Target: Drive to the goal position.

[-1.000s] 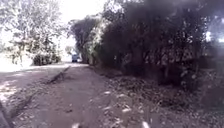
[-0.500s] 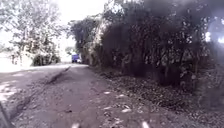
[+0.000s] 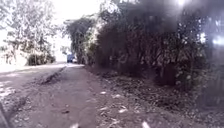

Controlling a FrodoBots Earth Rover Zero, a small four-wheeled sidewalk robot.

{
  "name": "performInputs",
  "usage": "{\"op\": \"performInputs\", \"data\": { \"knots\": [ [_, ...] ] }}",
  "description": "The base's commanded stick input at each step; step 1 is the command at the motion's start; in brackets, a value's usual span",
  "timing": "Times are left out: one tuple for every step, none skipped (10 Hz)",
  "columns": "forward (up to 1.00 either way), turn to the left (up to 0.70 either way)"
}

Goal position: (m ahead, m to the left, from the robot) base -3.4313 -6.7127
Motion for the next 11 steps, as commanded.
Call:
{"op": "performInputs", "data": {
  "knots": [
    [0.0, -0.69],
    [0.0, -0.69],
    [0.0, -0.69],
    [0.0, -0.69],
    [0.0, -0.69],
    [0.0, -0.69],
    [0.0, -0.69],
    [0.0, -0.69],
    [0.0, -0.69],
    [0.0, -0.69],
    [0.0, -0.69]
  ]
}}
